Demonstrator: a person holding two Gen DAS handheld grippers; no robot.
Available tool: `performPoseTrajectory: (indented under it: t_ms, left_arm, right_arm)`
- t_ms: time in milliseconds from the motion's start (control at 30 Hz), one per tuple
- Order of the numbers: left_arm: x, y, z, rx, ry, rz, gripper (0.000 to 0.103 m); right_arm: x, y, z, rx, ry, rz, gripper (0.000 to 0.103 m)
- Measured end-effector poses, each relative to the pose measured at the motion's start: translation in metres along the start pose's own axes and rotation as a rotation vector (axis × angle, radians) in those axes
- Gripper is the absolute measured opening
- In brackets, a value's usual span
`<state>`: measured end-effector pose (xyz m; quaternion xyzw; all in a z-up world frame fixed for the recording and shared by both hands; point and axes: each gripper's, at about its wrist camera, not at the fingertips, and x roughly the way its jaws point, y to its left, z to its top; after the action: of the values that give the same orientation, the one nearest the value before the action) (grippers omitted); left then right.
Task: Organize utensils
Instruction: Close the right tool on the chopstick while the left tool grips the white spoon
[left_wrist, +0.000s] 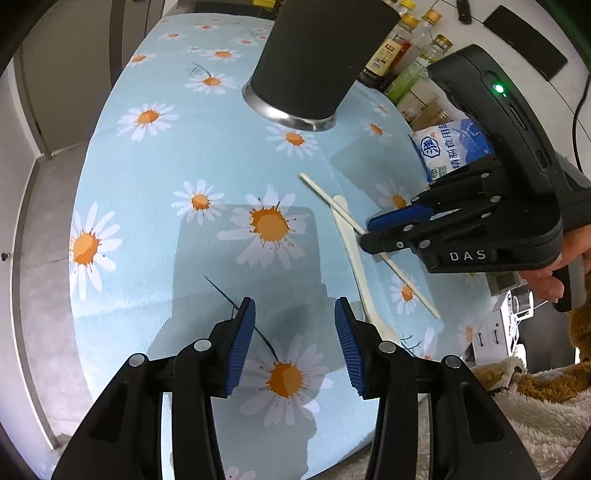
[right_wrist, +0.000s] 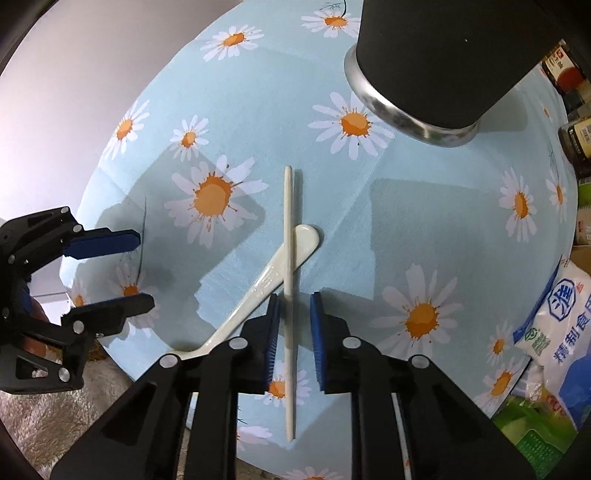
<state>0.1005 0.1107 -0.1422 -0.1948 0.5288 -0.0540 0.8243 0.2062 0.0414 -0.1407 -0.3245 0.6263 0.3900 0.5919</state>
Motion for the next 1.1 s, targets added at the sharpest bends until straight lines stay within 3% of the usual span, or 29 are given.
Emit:
performPoseTrajectory:
  t_ms: [100,367,733,1100]
  left_arm:
    - [0.003,-0.001,0.000,-0.002,0.010,0.010,0.043]
    - [0.012,-0.019,0.006,0.019,0.061,0.045,0.043]
    - [0.033,-0.057,0.019,0.086,0.188,0.059,0.043]
    - [0.060,-0.084,0.030,0.115,0.324,0.186,0.041]
  right_arm:
    - [0.002,0.001,0.000,0.005,0.000,-0.014,0.006]
    - [0.001,-0.021,-0.009,0.066,-0.029,0.039,0.006]
    - [-0.028,-0.066,-0.043,0.181,-0.139,0.173,0.006]
    - [-0.044,-0.085,-0.078,0.248,-0.209,0.249,0.006]
